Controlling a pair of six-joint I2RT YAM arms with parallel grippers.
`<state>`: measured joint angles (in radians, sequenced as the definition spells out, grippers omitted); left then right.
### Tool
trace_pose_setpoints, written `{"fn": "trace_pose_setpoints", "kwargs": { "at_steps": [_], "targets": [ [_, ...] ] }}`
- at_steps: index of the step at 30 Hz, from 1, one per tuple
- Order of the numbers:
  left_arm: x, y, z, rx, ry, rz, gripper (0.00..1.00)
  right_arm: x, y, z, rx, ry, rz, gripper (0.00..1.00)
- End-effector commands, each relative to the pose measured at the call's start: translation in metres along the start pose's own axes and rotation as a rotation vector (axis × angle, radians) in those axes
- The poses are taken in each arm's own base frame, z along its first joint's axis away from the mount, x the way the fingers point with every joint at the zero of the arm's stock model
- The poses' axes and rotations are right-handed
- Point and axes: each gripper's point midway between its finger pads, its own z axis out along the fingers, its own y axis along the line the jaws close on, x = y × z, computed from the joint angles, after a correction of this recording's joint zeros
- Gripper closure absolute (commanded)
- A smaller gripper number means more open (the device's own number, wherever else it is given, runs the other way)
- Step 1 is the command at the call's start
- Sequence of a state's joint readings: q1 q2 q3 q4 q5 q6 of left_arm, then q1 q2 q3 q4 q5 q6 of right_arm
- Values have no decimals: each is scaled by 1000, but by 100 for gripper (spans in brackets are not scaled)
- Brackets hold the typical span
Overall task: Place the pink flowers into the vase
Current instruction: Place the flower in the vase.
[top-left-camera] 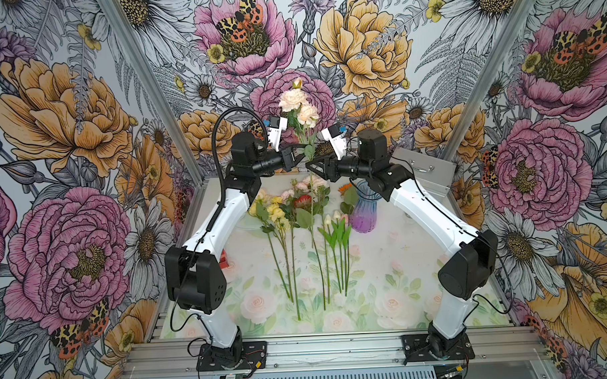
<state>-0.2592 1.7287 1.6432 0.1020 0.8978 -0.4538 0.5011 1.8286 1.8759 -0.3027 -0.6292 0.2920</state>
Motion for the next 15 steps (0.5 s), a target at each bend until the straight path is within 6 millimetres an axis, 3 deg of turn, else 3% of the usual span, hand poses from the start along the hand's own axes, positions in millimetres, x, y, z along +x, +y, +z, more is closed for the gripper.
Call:
{"fn": "trace_pose_setpoints", "kwargs": {
  "at_steps": [1,4,15],
  "targets": [
    [-12,-22,-8,13,-29,56,100,-6,3,7,-23,-12,-10,62],
    [-12,-24,-9,15,-29,60,100,-6,4,9,-33,-8,-1,64],
    [-6,-23,-11,2,-13,60,100,-5,7,9,-38,-6,-1,90]
  ]
}}
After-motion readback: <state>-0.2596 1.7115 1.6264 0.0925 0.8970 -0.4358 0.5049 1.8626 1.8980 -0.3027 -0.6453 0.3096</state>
